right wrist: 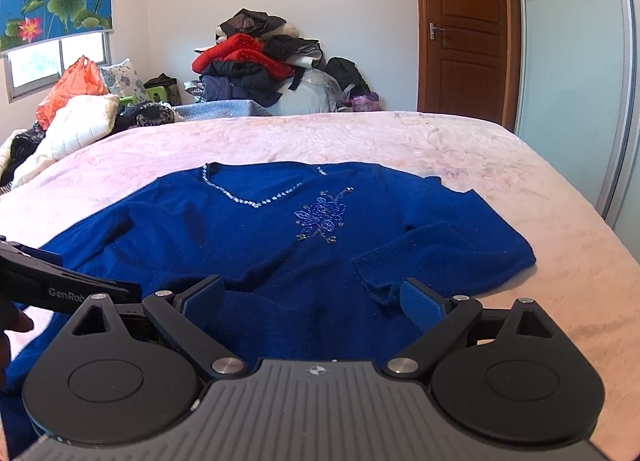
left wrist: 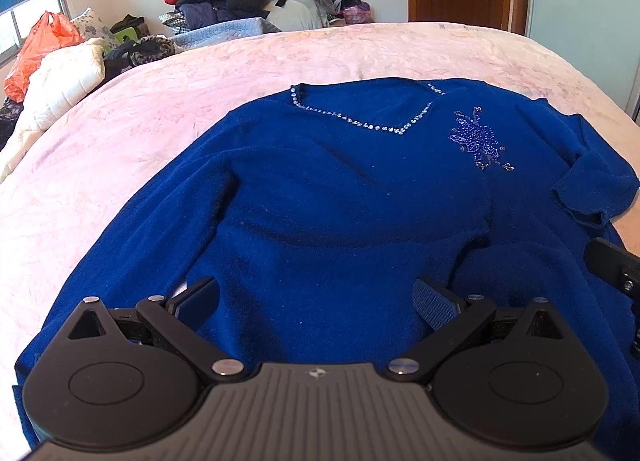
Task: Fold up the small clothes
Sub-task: 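Grasp the cuff of a blue sweater sleeve with the right tool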
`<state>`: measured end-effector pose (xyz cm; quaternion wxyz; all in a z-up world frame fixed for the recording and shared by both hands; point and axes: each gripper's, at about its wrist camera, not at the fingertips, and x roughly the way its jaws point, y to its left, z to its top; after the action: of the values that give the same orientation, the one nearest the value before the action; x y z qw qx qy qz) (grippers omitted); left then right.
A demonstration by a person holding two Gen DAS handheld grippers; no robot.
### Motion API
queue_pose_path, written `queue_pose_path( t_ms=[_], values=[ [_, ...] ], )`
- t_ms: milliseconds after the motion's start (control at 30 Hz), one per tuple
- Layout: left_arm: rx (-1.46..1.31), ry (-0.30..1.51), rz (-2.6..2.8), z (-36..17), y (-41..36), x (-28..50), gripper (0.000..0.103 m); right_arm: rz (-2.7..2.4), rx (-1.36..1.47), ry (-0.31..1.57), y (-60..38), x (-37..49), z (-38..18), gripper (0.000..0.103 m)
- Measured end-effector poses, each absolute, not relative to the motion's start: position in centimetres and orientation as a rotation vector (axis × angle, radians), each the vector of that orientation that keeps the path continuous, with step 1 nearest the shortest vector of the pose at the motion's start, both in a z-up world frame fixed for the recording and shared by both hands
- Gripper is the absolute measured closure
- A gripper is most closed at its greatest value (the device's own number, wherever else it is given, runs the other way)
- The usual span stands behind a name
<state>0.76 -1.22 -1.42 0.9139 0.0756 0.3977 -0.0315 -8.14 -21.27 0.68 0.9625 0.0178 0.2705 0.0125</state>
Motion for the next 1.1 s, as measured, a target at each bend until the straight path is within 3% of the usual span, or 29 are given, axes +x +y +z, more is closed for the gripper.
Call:
queue_pose_path(
  t_ms=[733, 900, 933, 1100],
  values=[
    [0.185, 0.808, -0.1, -1.6, -2.5, 2.6, 0.0, -0.018, -0.147, 0.669, -25.1, -0.9, -4.3, 0.034],
    [0.181, 0.816, -0.091, -1.6, -2.3, 3.1, 0.0, -0.052, -0.049, 0.649, -26.9, -0.8, -3.7, 0.083],
    [0.179, 0.819, -0.09, -1.6, -2.3, 3.2, 0.0, -0.064, -0.036, 0.647, -27.4, -0.8, -3.6, 0.089],
    [0.185, 0.822, -0.082, -1.7, -2.5, 3.4, 0.0, -0.058, 0.117, 0.58, -29.8, -1.6, -2.4, 0.095]
  ],
)
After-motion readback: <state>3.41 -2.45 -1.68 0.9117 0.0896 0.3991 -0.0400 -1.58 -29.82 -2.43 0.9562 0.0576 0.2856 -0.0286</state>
